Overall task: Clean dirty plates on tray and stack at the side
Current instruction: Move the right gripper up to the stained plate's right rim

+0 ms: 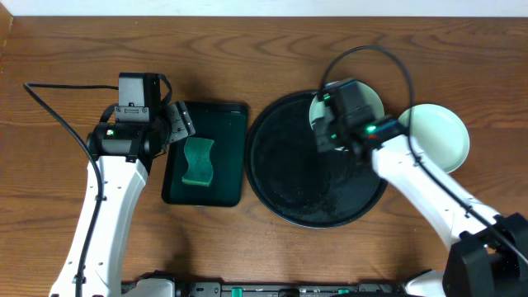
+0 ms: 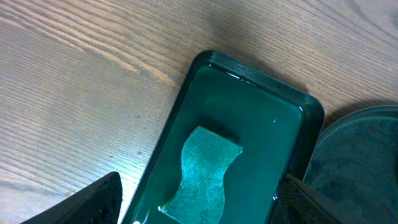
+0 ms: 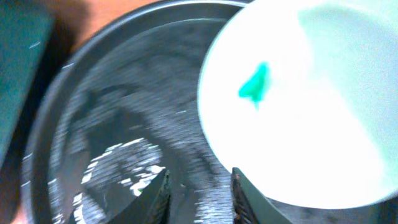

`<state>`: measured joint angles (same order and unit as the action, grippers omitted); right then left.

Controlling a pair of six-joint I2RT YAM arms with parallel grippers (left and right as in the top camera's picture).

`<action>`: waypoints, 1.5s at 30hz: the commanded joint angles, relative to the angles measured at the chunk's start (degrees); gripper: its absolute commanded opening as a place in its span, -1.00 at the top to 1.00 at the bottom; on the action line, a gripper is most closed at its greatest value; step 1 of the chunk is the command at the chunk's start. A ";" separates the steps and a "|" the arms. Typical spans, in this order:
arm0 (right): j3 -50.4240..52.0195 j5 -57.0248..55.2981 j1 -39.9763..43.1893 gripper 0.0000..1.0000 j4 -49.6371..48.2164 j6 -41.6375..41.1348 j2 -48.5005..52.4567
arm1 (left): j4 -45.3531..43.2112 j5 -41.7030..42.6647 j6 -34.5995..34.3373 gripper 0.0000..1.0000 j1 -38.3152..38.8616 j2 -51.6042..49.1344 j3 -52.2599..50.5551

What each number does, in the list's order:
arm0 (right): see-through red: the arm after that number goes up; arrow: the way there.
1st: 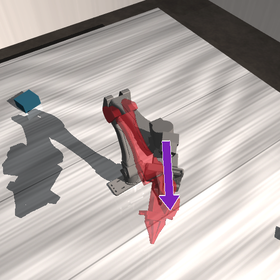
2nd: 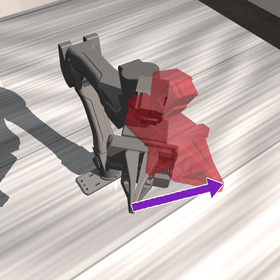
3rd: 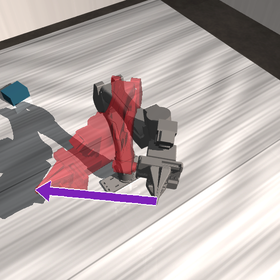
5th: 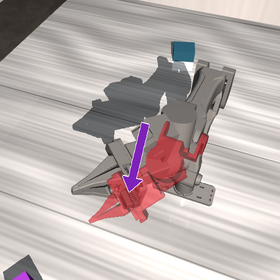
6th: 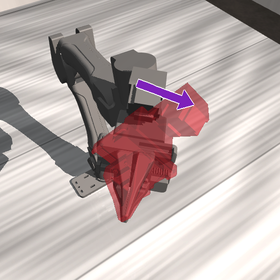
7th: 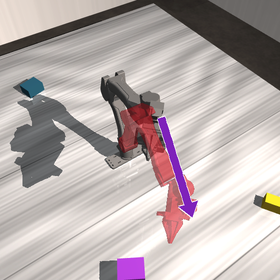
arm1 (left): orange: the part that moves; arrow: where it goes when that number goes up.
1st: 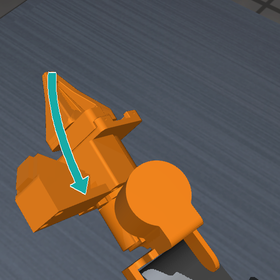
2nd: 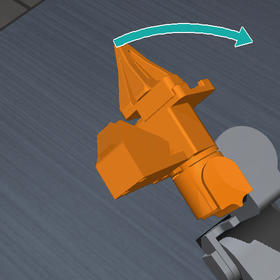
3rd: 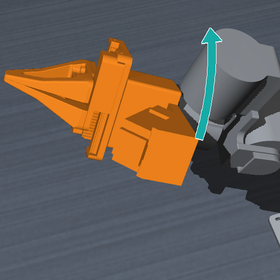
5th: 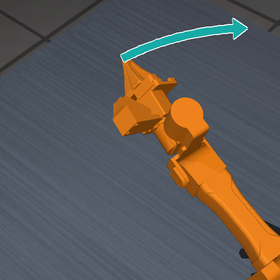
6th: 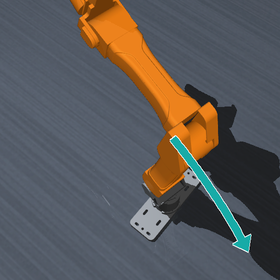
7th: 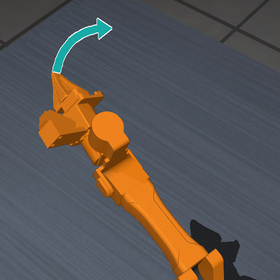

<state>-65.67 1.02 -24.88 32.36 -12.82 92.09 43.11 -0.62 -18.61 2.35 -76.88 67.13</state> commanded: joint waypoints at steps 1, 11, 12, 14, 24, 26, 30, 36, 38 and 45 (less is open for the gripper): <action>-0.74 -0.63 4.85 0.38 0.22 0.02 -0.70 | 0.11 -0.74 -0.09 -0.60 -0.15 0.04 0.92; -0.74 -5.53 13.70 0.10 1.99 0.07 -0.70 | 0.11 -0.74 -0.09 -0.60 -0.15 0.04 0.92; -0.74 -5.53 13.97 0.08 2.84 0.07 -0.70 | 0.11 -0.74 -0.09 -0.61 -0.15 0.04 0.92; -0.74 -5.57 14.16 0.03 4.15 0.20 -0.70 | 0.11 -0.74 -0.09 -0.60 -0.15 0.04 0.92; -0.70 -8.50 14.19 -0.01 4.37 0.90 -0.70 | 0.11 -0.74 -0.09 -0.61 -0.15 0.04 0.92; -0.70 -8.50 14.19 -0.02 4.50 0.90 -0.70 | 0.13 -0.74 -0.09 -0.60 -0.15 0.04 0.92; -0.70 -8.55 14.19 -0.02 4.48 0.90 -0.70 | 0.11 -0.74 -0.09 -0.61 -0.15 0.04 0.92; -0.68 -13.27 14.19 -0.04 3.85 0.87 -0.70 | 0.11 -0.72 -0.09 -0.60 -0.15 0.04 0.92; -0.68 -14.16 14.34 -0.04 3.80 0.87 -0.70 | 0.11 -0.74 -0.09 -0.61 -0.15 0.04 0.92; -0.68 -12.24 16.79 0.04 2.01 1.38 -0.28 | 0.11 -0.74 -0.09 -0.60 -0.15 0.04 0.92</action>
<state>-65.67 -11.11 -9.98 35.14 -12.45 92.09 43.09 -0.62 -18.61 2.35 -76.88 67.13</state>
